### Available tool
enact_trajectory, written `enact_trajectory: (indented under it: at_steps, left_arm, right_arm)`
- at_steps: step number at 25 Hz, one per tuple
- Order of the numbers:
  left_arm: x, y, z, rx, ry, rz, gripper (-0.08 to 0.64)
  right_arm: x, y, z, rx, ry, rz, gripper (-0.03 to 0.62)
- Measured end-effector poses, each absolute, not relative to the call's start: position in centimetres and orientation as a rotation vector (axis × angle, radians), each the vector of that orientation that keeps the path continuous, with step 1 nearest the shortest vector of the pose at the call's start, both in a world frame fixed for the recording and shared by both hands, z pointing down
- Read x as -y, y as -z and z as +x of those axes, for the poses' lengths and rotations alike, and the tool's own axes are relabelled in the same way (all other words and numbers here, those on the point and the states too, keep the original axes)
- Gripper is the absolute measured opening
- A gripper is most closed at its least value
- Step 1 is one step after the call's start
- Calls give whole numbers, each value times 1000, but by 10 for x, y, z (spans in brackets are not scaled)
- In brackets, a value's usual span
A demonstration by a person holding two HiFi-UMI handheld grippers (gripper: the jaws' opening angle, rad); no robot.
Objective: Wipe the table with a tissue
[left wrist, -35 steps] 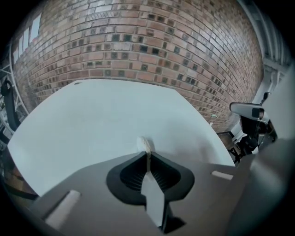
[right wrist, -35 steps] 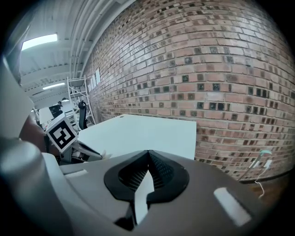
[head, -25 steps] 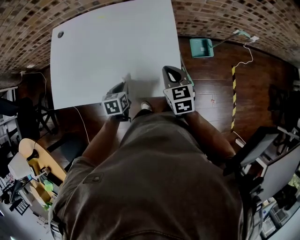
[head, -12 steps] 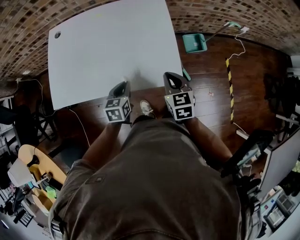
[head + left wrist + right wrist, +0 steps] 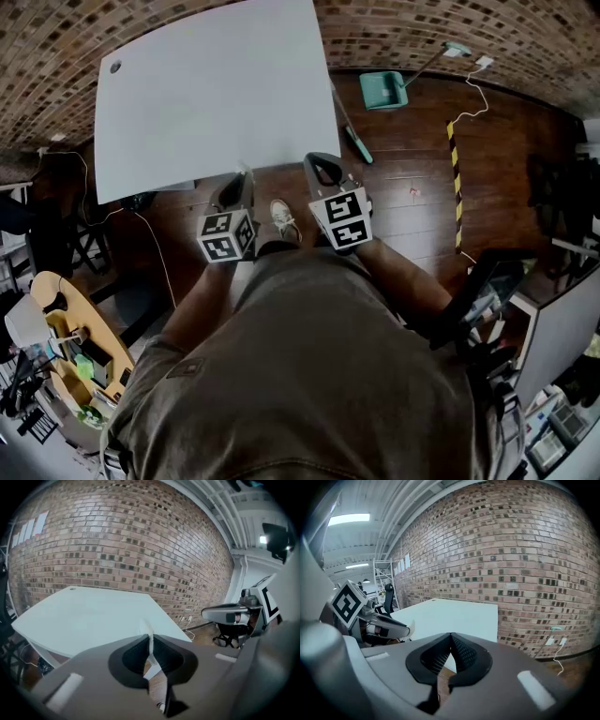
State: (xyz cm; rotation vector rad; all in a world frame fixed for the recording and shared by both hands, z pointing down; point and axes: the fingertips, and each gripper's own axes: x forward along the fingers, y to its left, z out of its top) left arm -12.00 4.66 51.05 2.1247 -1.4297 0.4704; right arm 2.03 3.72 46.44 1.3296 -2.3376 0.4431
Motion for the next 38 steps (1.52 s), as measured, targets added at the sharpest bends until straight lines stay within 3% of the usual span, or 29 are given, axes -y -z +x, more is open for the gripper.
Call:
enact_trajectory:
  at_steps: [10, 38]
  left_arm:
    - [-104, -480, -77, 1493, -381, 2108, 29]
    - [-128, -454, -99, 1446, -310, 2293, 29]
  right_arm:
    - [-94, -460, 54, 2414, -446, 1272, 14]
    - [-134, -432, 18, 2432, -322, 1369, 12]
